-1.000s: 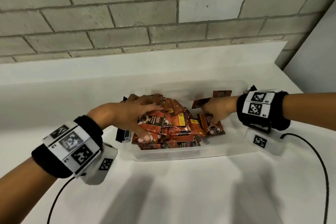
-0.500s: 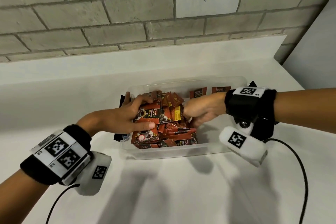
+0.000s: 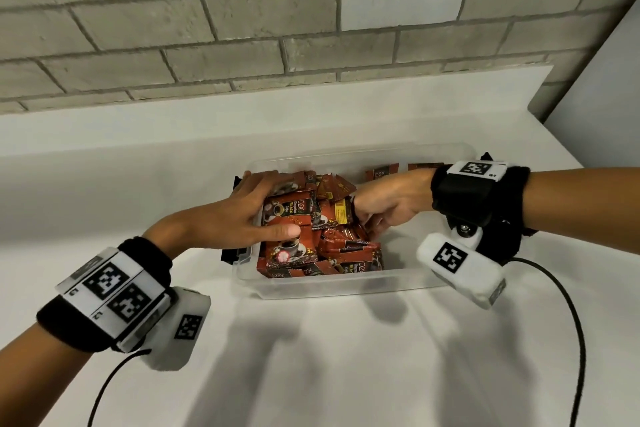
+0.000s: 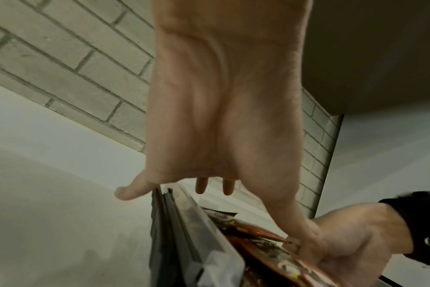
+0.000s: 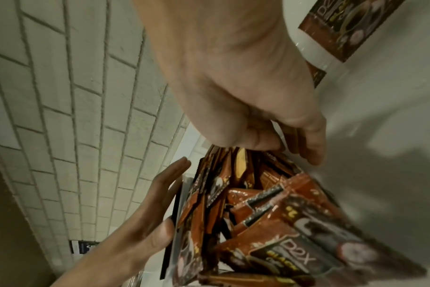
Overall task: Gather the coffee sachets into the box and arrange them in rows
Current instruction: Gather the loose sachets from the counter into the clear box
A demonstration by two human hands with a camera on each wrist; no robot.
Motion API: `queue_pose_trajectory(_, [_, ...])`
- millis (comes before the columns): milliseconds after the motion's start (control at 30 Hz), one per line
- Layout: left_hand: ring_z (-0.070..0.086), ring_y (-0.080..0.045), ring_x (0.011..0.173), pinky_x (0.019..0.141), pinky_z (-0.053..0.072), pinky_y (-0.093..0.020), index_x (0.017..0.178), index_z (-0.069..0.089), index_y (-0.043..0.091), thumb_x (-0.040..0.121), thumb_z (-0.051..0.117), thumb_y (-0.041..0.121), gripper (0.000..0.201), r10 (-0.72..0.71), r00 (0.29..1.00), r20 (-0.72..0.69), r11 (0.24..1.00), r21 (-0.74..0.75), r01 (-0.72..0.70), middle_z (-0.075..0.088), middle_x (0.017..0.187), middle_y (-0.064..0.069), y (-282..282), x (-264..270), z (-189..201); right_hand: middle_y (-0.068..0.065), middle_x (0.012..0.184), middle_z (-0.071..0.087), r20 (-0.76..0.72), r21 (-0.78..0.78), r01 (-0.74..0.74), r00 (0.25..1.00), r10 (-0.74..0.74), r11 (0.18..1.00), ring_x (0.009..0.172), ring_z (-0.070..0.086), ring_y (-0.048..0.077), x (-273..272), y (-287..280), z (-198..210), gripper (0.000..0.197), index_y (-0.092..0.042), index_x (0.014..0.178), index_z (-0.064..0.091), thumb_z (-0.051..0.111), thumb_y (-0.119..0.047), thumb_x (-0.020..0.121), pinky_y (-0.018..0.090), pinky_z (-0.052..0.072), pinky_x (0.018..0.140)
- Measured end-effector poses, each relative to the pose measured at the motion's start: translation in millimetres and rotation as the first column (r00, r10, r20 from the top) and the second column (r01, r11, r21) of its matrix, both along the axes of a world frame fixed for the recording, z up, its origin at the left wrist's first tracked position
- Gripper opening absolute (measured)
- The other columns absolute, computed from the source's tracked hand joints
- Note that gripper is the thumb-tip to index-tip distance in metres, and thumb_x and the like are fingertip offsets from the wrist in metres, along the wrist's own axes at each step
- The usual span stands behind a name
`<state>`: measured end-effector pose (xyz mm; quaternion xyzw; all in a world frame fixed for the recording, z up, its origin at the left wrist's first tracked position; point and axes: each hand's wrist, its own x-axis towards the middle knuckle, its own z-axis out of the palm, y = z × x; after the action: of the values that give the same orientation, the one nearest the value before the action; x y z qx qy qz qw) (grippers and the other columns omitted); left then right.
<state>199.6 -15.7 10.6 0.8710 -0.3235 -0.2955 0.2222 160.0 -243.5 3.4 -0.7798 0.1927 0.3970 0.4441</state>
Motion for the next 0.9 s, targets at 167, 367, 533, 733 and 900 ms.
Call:
queue_pose_trajectory(167, [0.006,-0.017,0.144,0.118,0.012,-0.049,0.145,0.011,0.04,0.076,0.056,0.068,0.087,-0.046,0.99,0.137,0.996,0.082,0.035,0.016,0.151,0.009,-8,-3,8,0.01,0.083,0.058,-0.012,0.012,0.026,1.0,-0.026,1.0,0.074,0.056,0.021,-5,-10,-1,0.019,-0.006,0.084,0.056,0.042,0.001,0.093,0.032,0.05,0.072])
queue_pose_trajectory(367, [0.033,-0.016,0.133,0.109,0.037,-0.036,0.148,0.013,0.034,0.074,0.065,0.059,0.093,-0.128,0.99,0.061,0.986,0.118,0.12,0.03,0.147,0.005,-27,-3,15,0.016,0.106,0.055,-0.009,0.091,0.124,0.992,-0.124,0.988,0.098,0.056,0.03,-6,-18,-3,0.032,-0.007,0.106,0.052,0.034,0.005,0.083,0.043,0.053,0.079])
queue_pose_trajectory(533, [0.04,-0.023,0.13,0.109,0.036,-0.043,0.148,0.008,0.031,0.072,0.056,0.071,0.099,-0.137,0.976,0.172,0.961,0.26,0.089,0.033,0.147,-0.002,-40,-7,14,0.013,0.124,0.058,-0.009,0.068,-0.038,0.999,0.038,0.997,0.115,0.055,0.027,-9,-15,-4,0.027,-0.007,0.116,0.051,0.052,0.001,0.09,0.036,0.048,0.097])
queue_pose_trajectory(733, [0.032,-0.029,0.133,0.107,0.03,-0.049,0.147,0.024,0.023,0.08,0.046,0.071,0.086,-0.204,0.903,0.379,0.888,0.46,0.007,0.031,0.144,-0.008,-62,-12,15,0.013,0.121,0.06,0.095,-0.016,-0.089,0.991,0.09,0.996,0.113,0.057,0.028,-9,-17,-2,0.033,-0.007,0.12,0.051,0.054,0.005,0.09,0.04,0.048,0.099])
queue_pose_trajectory(900, [0.044,-0.026,0.117,0.092,0.044,-0.04,0.134,0.045,0.022,0.092,0.051,0.046,0.049,-0.172,0.922,0.348,0.916,0.4,0.02,0.043,0.127,-0.008,-62,-6,24,0.015,0.121,0.06,0.131,-0.042,-0.068,0.989,0.073,0.997,0.11,0.06,0.028,-9,-26,4,0.035,-0.005,0.121,0.049,0.056,0.005,0.089,0.043,0.05,0.096])
